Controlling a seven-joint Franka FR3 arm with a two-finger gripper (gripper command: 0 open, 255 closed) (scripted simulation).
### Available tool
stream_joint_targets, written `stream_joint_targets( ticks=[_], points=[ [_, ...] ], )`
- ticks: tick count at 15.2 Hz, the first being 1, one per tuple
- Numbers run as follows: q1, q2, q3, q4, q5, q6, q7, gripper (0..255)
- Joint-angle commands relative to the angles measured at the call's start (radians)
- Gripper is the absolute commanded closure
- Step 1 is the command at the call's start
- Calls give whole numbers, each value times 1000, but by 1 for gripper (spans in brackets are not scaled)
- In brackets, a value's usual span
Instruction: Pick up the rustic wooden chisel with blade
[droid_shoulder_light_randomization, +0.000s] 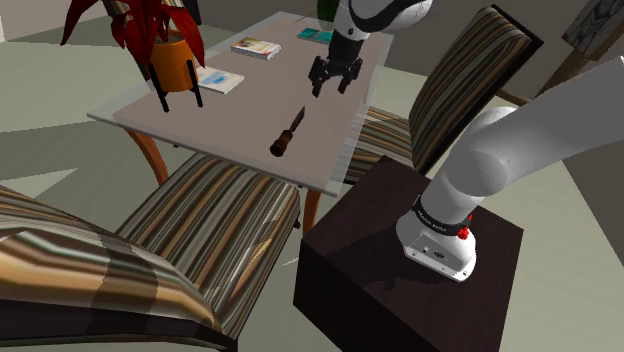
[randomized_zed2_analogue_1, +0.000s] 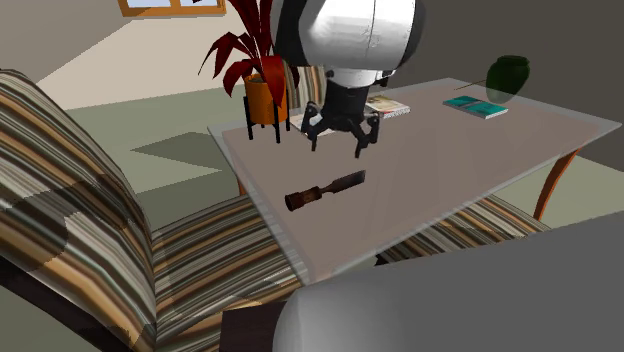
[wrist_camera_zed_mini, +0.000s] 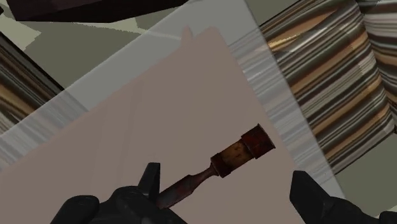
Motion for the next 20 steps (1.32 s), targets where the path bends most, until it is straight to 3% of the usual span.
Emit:
stream_joint_targets(
  ticks=[1, 7, 12, 16, 20],
  points=[
    [6, 67, 8, -7, 26, 94, 34, 0],
    [33, 312, 6, 10, 125, 368, 81, 0],
    [72, 539, -2, 82, 284, 559, 53, 0],
    [66, 721, 35, 180, 482, 671, -34, 0],
    [33, 785, 81, 203, 560, 716, -97, 0]
  ],
)
